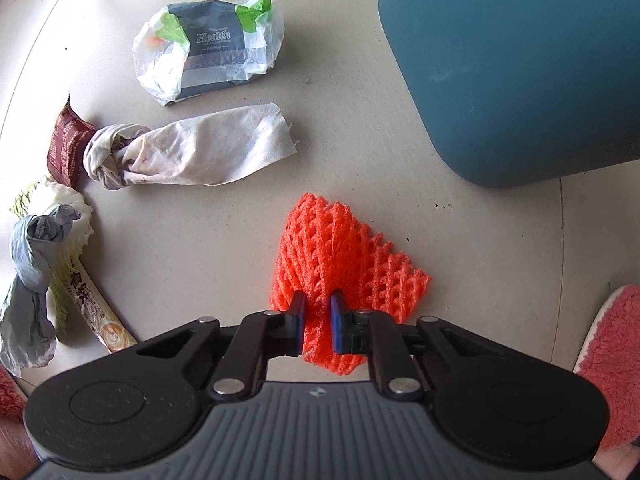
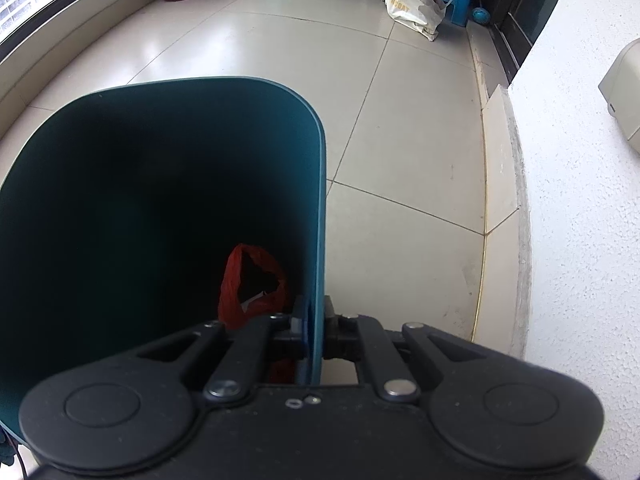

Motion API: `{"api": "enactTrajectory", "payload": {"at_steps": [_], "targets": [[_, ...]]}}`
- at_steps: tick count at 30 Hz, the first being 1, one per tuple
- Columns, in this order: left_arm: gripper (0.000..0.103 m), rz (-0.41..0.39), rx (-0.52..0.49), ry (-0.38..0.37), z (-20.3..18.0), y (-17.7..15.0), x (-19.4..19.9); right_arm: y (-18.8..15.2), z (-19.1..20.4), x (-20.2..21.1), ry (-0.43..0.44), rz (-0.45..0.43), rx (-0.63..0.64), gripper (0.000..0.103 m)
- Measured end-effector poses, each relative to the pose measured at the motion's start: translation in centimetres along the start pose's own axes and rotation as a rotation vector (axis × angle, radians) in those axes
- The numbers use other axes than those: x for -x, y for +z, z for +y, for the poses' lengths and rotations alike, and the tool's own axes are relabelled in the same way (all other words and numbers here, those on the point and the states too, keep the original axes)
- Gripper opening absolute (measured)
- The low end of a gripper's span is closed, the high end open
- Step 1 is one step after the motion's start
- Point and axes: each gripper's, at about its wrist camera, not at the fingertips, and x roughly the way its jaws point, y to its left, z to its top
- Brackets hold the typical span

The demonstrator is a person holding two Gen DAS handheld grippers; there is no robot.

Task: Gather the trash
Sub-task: 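Carry the orange foam net with the left gripper into the bin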

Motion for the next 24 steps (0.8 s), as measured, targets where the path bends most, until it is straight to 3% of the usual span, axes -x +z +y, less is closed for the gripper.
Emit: {"api": "enactTrajectory", "payload": {"at_steps": [8,18,24], "targets": [[0.01,-0.042,0.03,0.032,1.9,0.2,5.7,0.0,0.0,0.1,0.004,-0.003,-0.003,0.004],[0.01,-0.177,0.033,0.007,2.7,0.4,16.7,0.2,-0.5,-0.5,0.008,0.007,-0.021,0.004],[0.011,-0.273,0.004,0.001,1.2,1.5,23.8,0.1,-0.8,-0.5,0.015,0.006,-0.027,0.004]]}}
